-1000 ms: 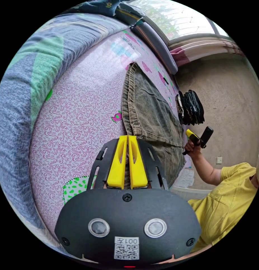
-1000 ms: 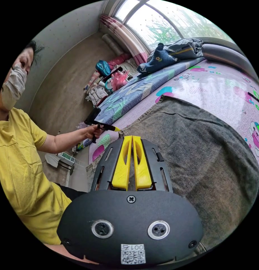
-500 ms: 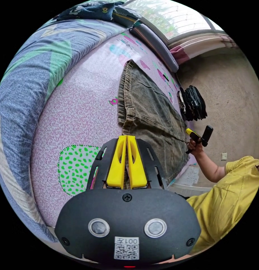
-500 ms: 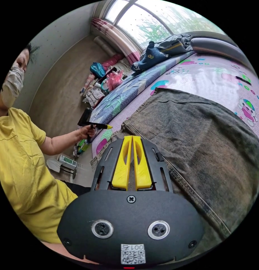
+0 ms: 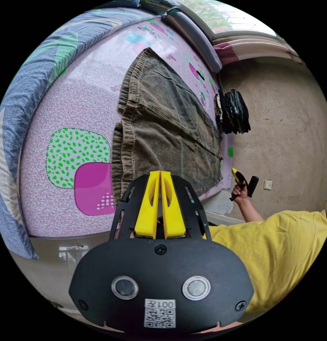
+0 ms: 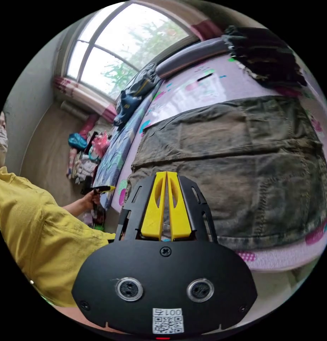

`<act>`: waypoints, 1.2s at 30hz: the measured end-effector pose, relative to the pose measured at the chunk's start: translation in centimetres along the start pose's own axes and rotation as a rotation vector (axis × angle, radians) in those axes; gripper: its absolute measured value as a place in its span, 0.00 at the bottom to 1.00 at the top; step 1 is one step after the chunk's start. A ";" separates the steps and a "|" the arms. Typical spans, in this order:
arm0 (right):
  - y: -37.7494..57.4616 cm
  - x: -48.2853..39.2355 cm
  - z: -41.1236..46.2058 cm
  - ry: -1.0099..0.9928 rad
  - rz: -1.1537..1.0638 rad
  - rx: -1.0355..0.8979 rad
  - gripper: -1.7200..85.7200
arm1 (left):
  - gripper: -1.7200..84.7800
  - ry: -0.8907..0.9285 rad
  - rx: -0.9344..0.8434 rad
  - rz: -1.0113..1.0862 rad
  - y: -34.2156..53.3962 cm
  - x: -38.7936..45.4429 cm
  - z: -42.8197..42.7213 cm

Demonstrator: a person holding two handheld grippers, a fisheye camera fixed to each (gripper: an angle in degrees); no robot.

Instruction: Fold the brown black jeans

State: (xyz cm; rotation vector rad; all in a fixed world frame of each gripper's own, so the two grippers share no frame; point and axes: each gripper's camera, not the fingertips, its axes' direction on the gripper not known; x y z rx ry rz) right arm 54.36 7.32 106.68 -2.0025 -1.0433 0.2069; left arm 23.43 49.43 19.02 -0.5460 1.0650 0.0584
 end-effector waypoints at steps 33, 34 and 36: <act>-0.1 3.5 -21.3 -0.309 -0.070 0.035 0.02 | 0.00 -0.115 0.296 -0.224 12.8 8.2 5.6; -0.4 2.9 -21.5 -0.309 -0.078 0.037 0.02 | 0.00 -0.113 0.298 -0.225 12.9 8.0 5.5; -0.6 2.1 -21.8 -0.312 -0.081 0.047 0.02 | 0.00 -0.107 0.304 -0.236 13.1 7.1 4.9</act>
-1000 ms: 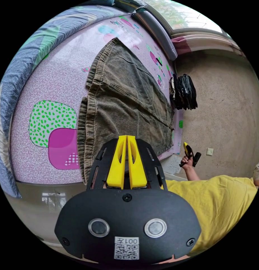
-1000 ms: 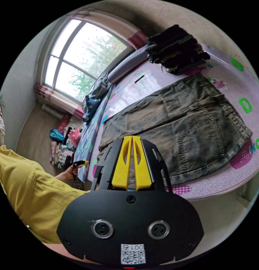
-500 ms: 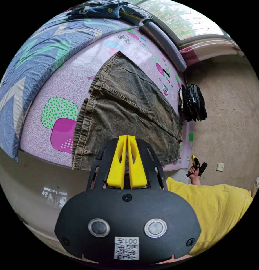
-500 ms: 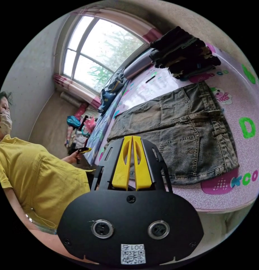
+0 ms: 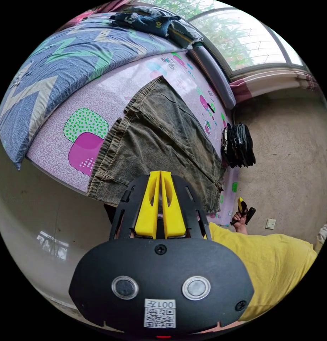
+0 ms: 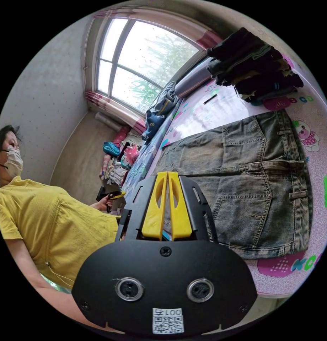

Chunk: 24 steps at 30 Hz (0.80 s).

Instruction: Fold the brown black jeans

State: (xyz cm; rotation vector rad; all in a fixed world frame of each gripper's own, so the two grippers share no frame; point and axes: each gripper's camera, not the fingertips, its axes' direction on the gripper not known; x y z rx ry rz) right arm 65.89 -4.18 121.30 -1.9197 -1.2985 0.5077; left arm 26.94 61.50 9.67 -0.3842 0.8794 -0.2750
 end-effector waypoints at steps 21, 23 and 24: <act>3.8 -2.6 -0.7 -0.063 0.224 -0.040 0.03 | 0.00 0.051 -0.214 -0.075 -2.6 -11.9 0.1; 5.2 -1.7 -1.1 -0.076 0.288 -0.030 0.03 | 0.01 0.059 -0.247 -0.117 -1.8 -13.5 0.5; 6.1 -1.1 -1.4 -0.081 0.326 -0.022 0.03 | 0.01 0.053 -0.257 -0.138 -1.2 -14.5 0.6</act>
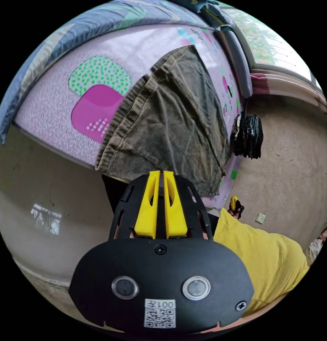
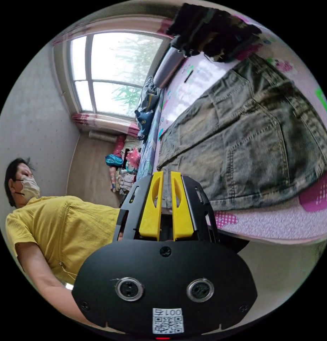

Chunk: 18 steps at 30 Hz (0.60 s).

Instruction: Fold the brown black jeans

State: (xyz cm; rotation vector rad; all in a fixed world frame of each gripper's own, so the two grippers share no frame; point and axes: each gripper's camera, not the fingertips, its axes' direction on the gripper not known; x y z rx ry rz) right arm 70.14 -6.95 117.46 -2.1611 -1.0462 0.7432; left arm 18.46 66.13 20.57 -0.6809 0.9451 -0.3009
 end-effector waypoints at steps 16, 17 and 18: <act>-0.6 2.5 -1.8 0.034 0.179 -0.056 0.03 | 0.01 0.140 0.095 -0.256 1.8 -11.3 -1.0; -0.8 2.4 -1.8 0.037 0.180 -0.059 0.03 | 0.02 0.185 0.136 -0.290 2.0 -12.4 -1.5; -1.1 2.3 -2.0 0.041 0.185 -0.059 0.03 | 0.02 0.218 0.170 -0.318 2.1 -13.4 -1.9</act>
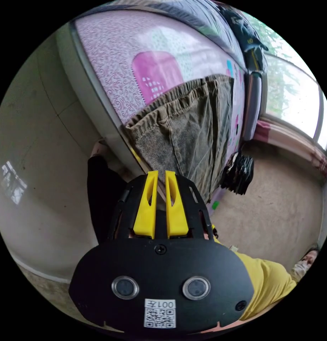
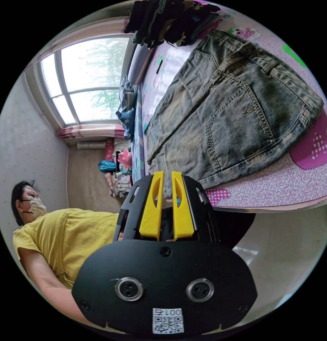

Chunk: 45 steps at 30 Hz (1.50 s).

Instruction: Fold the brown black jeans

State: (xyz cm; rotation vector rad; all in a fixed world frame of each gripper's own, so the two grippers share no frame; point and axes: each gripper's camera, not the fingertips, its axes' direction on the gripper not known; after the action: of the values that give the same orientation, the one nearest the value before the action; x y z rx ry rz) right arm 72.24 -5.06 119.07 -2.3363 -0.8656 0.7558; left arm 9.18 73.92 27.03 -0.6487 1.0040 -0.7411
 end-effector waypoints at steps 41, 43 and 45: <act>-0.2 3.5 -3.1 -0.019 0.155 0.080 0.07 | 0.04 0.088 -0.039 -0.088 -4.0 -5.1 -2.5; -0.1 3.8 -2.9 -0.013 0.170 0.069 0.08 | 0.04 0.108 -0.027 -0.093 -4.1 -5.2 -2.4; -0.1 4.0 -2.8 -0.013 0.181 0.058 0.08 | 0.04 0.122 -0.020 -0.092 -4.3 -5.1 -2.0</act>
State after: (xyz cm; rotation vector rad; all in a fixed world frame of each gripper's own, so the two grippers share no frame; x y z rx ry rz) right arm 76.56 -2.95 119.88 -2.3827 -0.6344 0.8590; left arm 4.57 75.12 32.08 -0.6770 1.0995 -0.8608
